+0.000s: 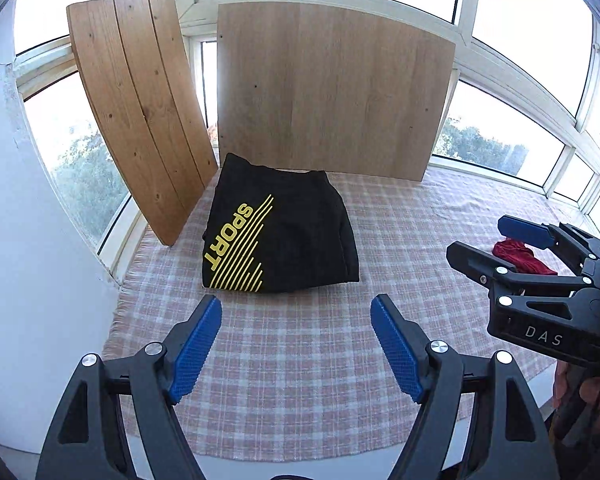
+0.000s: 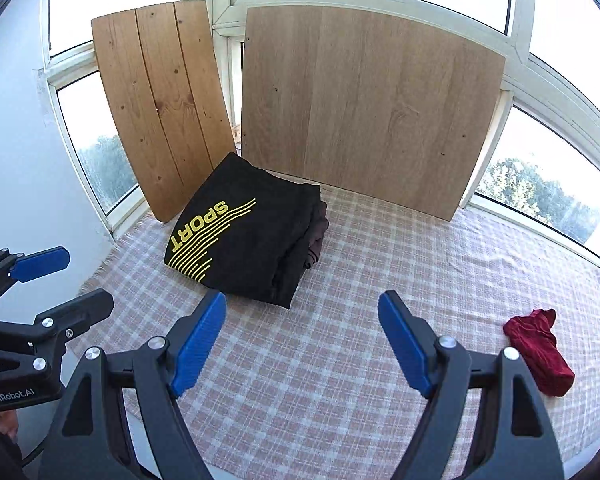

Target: Fold clothes

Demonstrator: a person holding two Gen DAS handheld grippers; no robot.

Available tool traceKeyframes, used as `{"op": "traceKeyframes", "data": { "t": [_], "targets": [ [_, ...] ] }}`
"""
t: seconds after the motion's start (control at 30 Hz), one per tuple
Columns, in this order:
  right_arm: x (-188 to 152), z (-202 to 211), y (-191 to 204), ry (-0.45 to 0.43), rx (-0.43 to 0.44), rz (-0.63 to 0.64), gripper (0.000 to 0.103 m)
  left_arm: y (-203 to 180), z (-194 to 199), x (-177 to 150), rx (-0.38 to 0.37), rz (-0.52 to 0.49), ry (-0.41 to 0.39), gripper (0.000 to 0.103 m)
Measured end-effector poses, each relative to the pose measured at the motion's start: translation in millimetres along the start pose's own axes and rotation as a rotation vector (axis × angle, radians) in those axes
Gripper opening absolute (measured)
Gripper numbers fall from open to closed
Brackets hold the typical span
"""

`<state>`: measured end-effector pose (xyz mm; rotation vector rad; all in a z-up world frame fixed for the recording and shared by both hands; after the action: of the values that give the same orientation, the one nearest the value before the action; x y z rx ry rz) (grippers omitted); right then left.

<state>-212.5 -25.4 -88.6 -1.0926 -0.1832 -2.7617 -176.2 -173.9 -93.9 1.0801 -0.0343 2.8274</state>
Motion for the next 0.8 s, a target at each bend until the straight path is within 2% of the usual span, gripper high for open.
{"op": "traceKeyframes", "data": {
  "t": [0.63, 0.8],
  "targets": [
    [-33, 54, 7, -0.024, -0.037, 0.013, 0.078, -29, 52, -38, -0.008, -0.009, -0.013, 0.076],
    [-39, 64, 5, -0.027, -0.013, 0.002, 0.078, -36, 60, -41, -0.016, -0.007, -0.022, 0.076]
  ]
}}
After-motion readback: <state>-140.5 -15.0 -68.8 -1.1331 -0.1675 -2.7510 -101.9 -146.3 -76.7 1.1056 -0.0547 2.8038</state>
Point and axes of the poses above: each gripper's, at about its wrist camera, not at the fingertips, and z roughly against the way its jaws point, y to its left, x to its top, the point moved 9 cm from there along -z, roughly the way its jaws point, and after that the axes turned 9 degrees about -z, right-handed, at the moved point
